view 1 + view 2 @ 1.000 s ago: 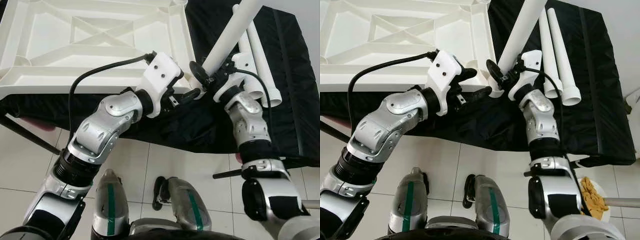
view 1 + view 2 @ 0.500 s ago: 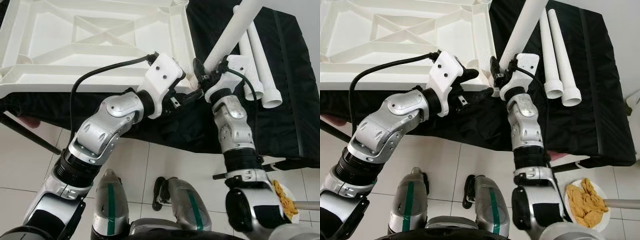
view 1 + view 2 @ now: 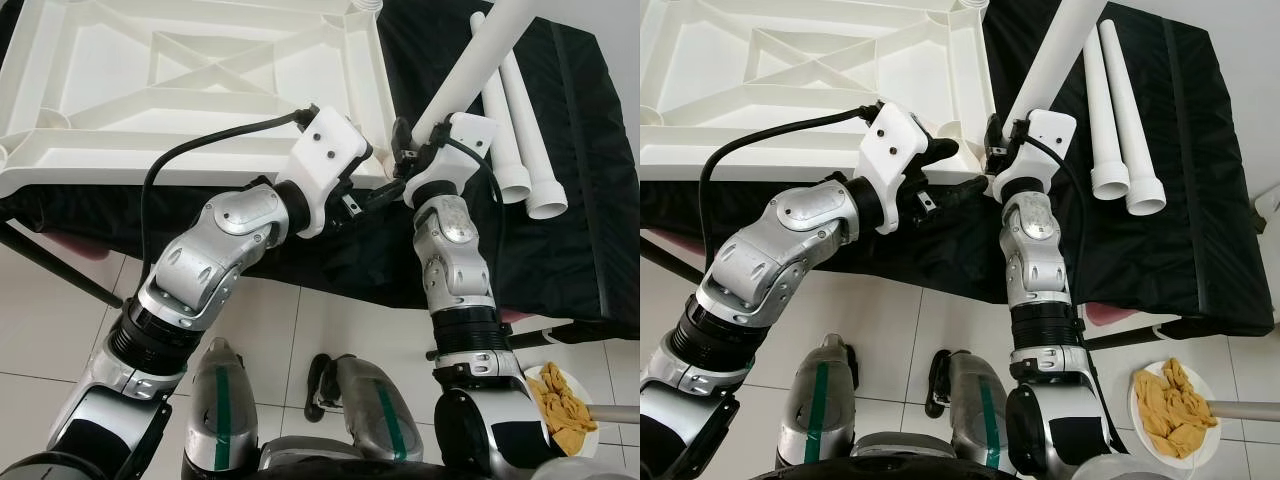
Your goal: Building children table
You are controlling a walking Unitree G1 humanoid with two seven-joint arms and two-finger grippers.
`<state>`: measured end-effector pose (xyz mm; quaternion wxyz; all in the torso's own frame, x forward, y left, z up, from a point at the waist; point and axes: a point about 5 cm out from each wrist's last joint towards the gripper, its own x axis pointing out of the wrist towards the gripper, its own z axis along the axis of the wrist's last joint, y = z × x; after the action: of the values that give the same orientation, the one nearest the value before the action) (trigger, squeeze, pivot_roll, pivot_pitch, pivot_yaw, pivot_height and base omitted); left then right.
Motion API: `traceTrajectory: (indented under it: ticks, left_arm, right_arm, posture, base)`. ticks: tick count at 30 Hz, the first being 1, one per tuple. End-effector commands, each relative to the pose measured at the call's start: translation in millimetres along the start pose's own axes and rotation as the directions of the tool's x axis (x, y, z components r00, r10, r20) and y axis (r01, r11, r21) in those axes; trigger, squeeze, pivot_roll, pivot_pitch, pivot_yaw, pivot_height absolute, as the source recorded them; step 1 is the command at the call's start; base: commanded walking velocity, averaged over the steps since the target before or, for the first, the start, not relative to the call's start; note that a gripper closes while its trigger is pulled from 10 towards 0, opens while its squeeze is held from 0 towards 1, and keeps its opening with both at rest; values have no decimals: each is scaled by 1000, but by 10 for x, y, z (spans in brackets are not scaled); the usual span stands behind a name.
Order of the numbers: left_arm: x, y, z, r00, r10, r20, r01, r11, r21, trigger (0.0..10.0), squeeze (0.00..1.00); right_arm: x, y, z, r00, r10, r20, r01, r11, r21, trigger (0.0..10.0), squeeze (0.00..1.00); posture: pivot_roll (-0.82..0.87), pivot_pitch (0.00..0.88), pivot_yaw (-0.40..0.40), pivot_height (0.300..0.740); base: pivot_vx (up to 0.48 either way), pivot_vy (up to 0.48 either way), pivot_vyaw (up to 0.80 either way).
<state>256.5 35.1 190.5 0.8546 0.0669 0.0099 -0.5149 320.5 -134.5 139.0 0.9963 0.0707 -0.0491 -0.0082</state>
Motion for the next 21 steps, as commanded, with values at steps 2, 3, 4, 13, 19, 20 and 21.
traceTrajectory:
  ticks: [2, 3, 4, 13, 19, 20, 21]
  left_arm:
    - [13, -64, -10, 998, -55, 1, 55, 998, -3, 10000, 0]
    - [12, -67, -9, 999, -55, 1, 55, 999, -3, 10000, 0]
    - [12, -67, -9, 999, -55, 1, 55, 999, -3, 10000, 0]
    - [-6, -54, -10, 999, -47, -1, 47, 999, -7, 10000, 0]
    - [-21, -33, -5, 999, -36, -1, 36, 999, -8, 10000, 0]
    - [-23, -33, -4, 999, -35, -1, 35, 999, -8, 10000, 0]
    - [-24, -33, -3, 999, -35, -1, 35, 999, -8, 10000, 0]
  right_arm:
    - [-13, -105, -8, 1000, -23, -14, 23, 1000, 19, 10000, 1000]
    - [-12, -104, 3, 1000, -11, -11, 11, 1000, 21, 10000, 1000]
    - [-12, -104, 3, 1000, -11, -11, 11, 1000, 21, 10000, 1000]
    - [4, -126, 26, 989, 146, -34, -146, 989, 0, 10000, 0]
    - [52, -212, 15, 937, 342, -77, -345, 938, -34, 10000, 0]
    - [61, -226, 19, 927, 366, -81, -370, 928, -38, 10000, 0]
    - [66, -234, 23, 922, 379, -82, -383, 923, -39, 10000, 0]
  posture:
    - [114, 19, -135, 740]
    - [114, 22, -136, 740]
    - [114, 22, -136, 740]
    - [119, 38, -134, 740]
    - [122, 44, -127, 740]
    - [122, 44, -127, 740]
    - [122, 44, -127, 740]
  base:
    - [0, 0, 0]
    - [0, 0, 0]
    - [0, 0, 0]
    - [0, 0, 0]
    - [0, 0, 0]
    - [0, 0, 0]
    - [0, 0, 0]
